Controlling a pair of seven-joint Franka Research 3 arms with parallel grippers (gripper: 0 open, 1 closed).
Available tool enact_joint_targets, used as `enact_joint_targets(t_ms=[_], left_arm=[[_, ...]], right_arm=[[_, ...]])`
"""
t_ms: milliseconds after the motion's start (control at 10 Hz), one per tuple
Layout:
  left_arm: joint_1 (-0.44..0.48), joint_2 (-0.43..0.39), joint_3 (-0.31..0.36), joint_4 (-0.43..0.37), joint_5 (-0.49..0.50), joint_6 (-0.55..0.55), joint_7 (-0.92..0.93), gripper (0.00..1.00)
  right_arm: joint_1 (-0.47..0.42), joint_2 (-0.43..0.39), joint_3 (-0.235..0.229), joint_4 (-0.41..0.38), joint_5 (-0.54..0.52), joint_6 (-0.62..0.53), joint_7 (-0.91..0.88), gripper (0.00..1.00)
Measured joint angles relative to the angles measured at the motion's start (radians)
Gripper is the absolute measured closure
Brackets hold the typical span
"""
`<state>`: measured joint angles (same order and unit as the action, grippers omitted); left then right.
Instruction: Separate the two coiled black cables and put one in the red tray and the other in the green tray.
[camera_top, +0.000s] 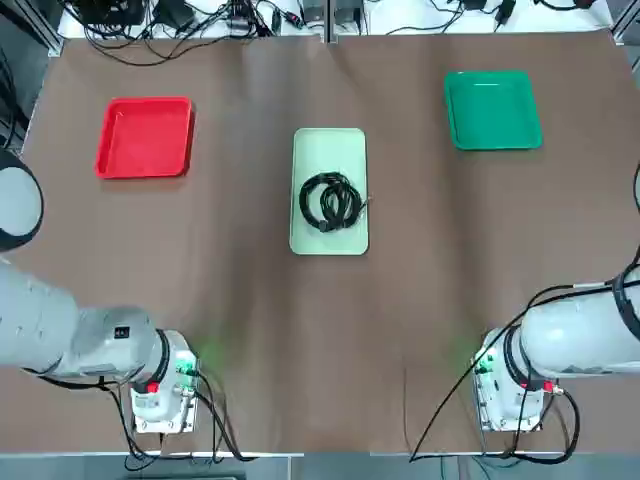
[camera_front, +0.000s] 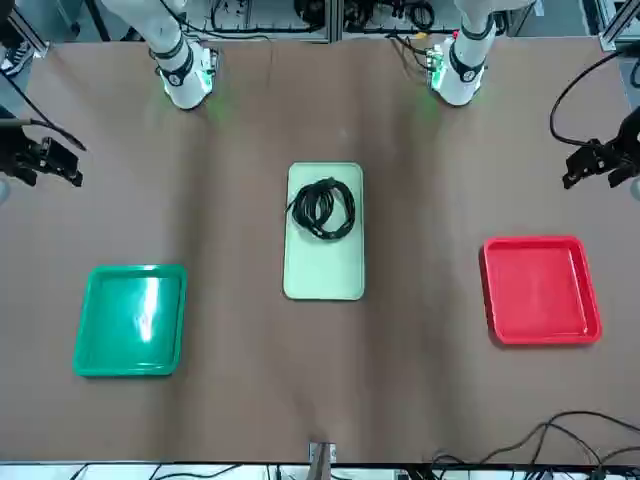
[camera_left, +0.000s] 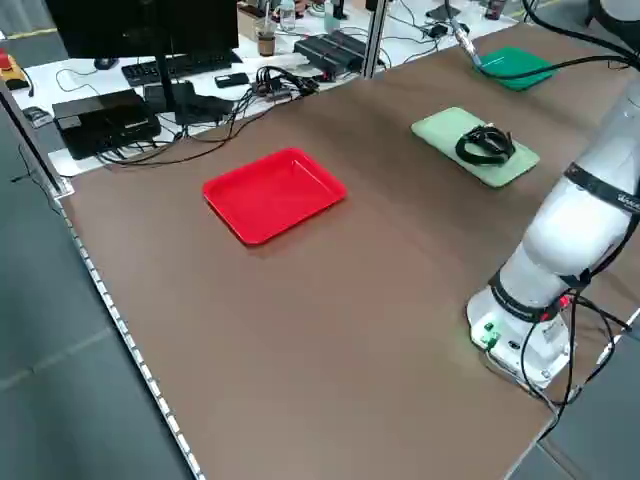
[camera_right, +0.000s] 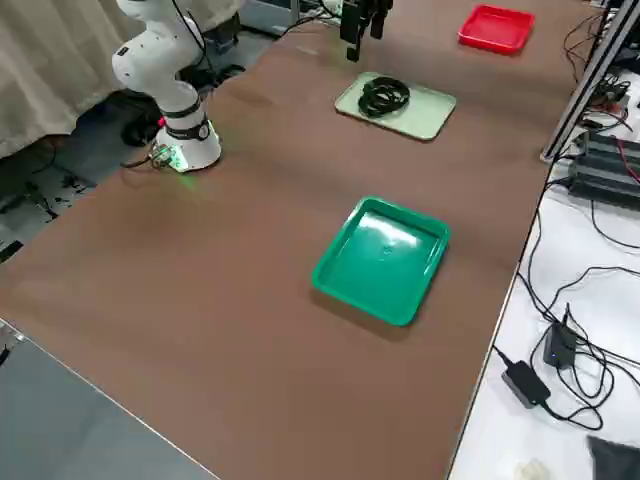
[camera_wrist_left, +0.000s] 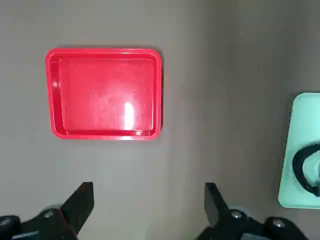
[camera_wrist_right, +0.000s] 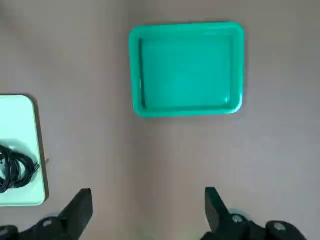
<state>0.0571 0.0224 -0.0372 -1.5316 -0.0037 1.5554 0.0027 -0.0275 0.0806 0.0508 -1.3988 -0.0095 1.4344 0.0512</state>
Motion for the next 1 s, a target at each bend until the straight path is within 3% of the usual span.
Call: enact_joint_targets(t_ms=[600,800,1000], left_arm=[[-0.012,0.003,-0.019,0.005,0.0,-0.002,-0.001,0.01],[-0.023,0.018,-0.088,0.004,-0.001,-0.007,0.007,0.01],[-0.03,0.074,-0.213,0.002,-0.001,0.001,0.01,0.0]], right_arm=[[0.0,0.0,0.0,0.0,0.0,0.0,0.0,0.01],[0.0,0.0,0.0,0.0,0.0,0.0,0.0,0.01],[0.0,0.0,0.001,0.0,0.001,-0.002,0.0,0.01]])
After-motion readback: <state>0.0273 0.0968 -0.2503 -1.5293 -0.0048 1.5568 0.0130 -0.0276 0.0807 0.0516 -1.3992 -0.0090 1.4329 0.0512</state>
